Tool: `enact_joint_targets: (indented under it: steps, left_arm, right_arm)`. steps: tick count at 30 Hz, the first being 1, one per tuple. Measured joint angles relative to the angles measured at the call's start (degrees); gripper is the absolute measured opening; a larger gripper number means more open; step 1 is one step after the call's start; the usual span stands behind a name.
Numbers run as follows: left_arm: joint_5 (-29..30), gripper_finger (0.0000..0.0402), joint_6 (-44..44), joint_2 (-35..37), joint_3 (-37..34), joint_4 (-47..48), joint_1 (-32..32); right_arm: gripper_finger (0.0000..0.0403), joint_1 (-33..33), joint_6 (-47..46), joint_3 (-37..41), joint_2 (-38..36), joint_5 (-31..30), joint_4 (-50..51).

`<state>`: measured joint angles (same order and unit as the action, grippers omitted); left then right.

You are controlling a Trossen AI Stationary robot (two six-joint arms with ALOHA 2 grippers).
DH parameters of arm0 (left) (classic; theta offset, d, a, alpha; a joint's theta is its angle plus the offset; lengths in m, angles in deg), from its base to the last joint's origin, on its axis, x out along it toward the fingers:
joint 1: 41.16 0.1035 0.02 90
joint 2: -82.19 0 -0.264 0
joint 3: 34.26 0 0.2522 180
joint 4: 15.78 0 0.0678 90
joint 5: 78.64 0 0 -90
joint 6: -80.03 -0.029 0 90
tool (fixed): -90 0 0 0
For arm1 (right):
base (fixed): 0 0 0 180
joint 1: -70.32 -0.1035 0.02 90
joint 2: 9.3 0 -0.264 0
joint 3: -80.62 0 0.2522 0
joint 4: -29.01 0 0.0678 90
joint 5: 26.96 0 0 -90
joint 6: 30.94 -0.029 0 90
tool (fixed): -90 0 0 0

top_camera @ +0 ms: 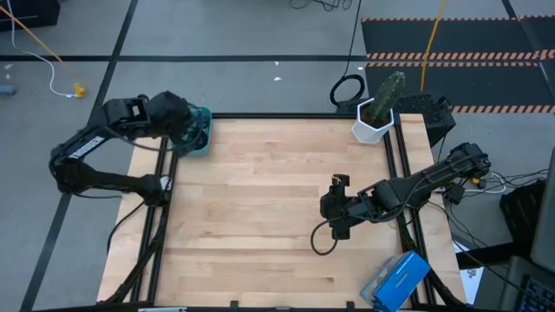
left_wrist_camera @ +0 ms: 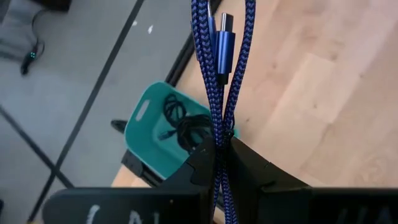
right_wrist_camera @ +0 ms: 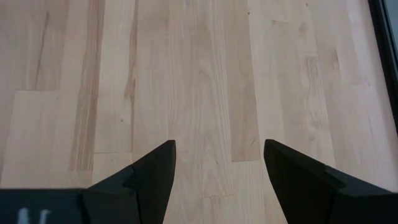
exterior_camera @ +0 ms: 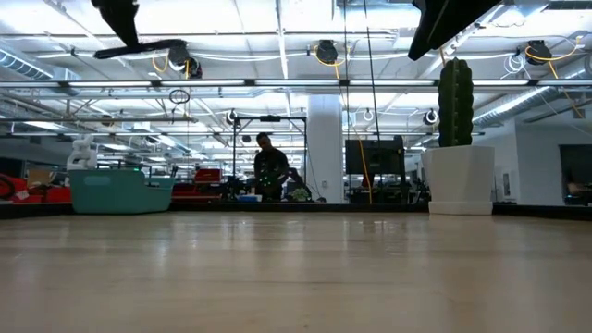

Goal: Pick and place USB-C Cables
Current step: Put the blue USB cable into the blue bin

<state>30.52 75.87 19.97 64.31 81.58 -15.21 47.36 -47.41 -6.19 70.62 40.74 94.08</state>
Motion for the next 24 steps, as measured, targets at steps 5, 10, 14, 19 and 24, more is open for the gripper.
enact_joint_targets:
  steps: [5, 10, 14, 19, 24]
  left_arm:
    - [0.4, 0.0031, 1.8, -2.5, 0.0, -0.7, 6.2]
    - [0.5, 0.0031, 3.1, -5.4, 0.0, -1.4, 12.6]
    - [0.5, 0.0031, 4.3, -7.4, 0.0, -1.3, 17.2]
    - [0.4, 0.0031, 6.1, -8.9, 0.0, -1.4, 23.5]
    - [-0.9, 0.0031, 8.2, -8.9, 0.0, -3.0, 25.7]
  right_arm:
    - [0.0238, 0.0, 0.1, 0.0, 0.0, 0.0, 0.0]
    - [0.0238, 0.0, 0.2, 0.0, 0.0, 0.0, 0.0]
    - [0.0238, 0.0, 0.2, 0.0, 0.0, 0.0, 0.0]
    - [0.0238, 0.0, 0.0, 0.0, 0.0, 0.1, 0.2]
    - [0.0238, 0.0, -0.7, 0.0, 0.0, 0.1, 0.8]
